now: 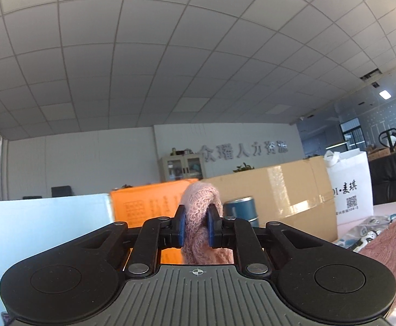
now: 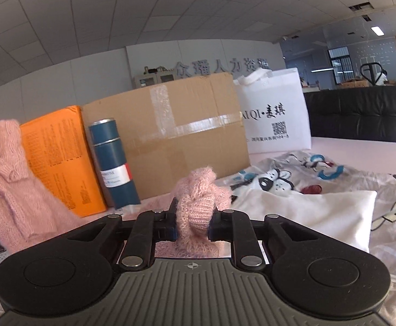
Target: Fold clothes
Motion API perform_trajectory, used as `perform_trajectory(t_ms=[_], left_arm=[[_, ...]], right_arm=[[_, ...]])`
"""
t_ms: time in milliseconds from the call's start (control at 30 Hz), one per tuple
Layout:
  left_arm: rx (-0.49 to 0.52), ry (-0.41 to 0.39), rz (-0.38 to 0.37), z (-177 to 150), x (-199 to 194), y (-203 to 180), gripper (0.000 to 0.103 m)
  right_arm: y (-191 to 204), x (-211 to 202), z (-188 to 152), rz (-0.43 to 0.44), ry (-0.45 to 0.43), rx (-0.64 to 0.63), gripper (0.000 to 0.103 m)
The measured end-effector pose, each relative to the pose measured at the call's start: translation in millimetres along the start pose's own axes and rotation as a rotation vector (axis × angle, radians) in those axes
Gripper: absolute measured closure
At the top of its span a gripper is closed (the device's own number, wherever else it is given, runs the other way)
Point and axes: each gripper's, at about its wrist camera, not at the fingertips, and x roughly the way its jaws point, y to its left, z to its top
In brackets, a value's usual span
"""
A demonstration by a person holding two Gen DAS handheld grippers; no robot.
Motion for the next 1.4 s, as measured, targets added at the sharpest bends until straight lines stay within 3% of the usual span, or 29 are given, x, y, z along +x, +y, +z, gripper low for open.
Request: perform_trajectory(t_ms=[367,533,600,733,833,933,967,1000,1033,1167,1200,1300,1400], left_arm=[[0.013,0.098,0.261,-21,-74,124,0.096],[0.030,0.241,0.316,-44,-109,161,0.095],[0.026,0.305,0.333,-55,-120,174,0.091],[0.025,0.394,0.383,-72,-128,191,0.088],[0.000,0.417,0.427,-76,-131,203,0.081],[-0.030,0.398,0.473,-74,-139,214,0.051],[-0.038,0.381,0.481,-72,-142,215,0.033],[-0.034,0.357,0.474,-71,-145,212,0.020],[-0.020,0.333,0.462,-69,-148,208,0.018],[0.009,0.280,0.409,-67,-152,193,0.000],[0.016,0.284,0.390,-67,-151,190,0.000],[0.038,0.305,0.317,-71,-149,181,0.000],[0.009,0.379,0.140,-75,-144,170,0.000]], right_arm=[[120,2,11,0.291,-0.017,-0.115,0.087],[163,5,6,0.422,0.035,-0.141,0.087],[172,8,-3,0.451,0.086,-0.144,0.087],[168,17,-19,0.374,0.115,-0.167,0.087],[151,26,-29,0.335,0.167,-0.129,0.086],[139,36,-38,0.314,0.211,-0.090,0.084],[135,39,-41,0.307,0.226,-0.077,0.082],[131,41,-45,0.300,0.240,-0.063,0.076],[128,43,-47,0.281,0.243,-0.049,0.065],[120,45,-47,0.240,0.233,-0.004,0.052],[119,43,-46,0.233,0.219,0.008,0.043],[118,38,-44,0.221,0.176,0.006,0.033],[122,35,-44,0.236,0.164,-0.013,0.029]])
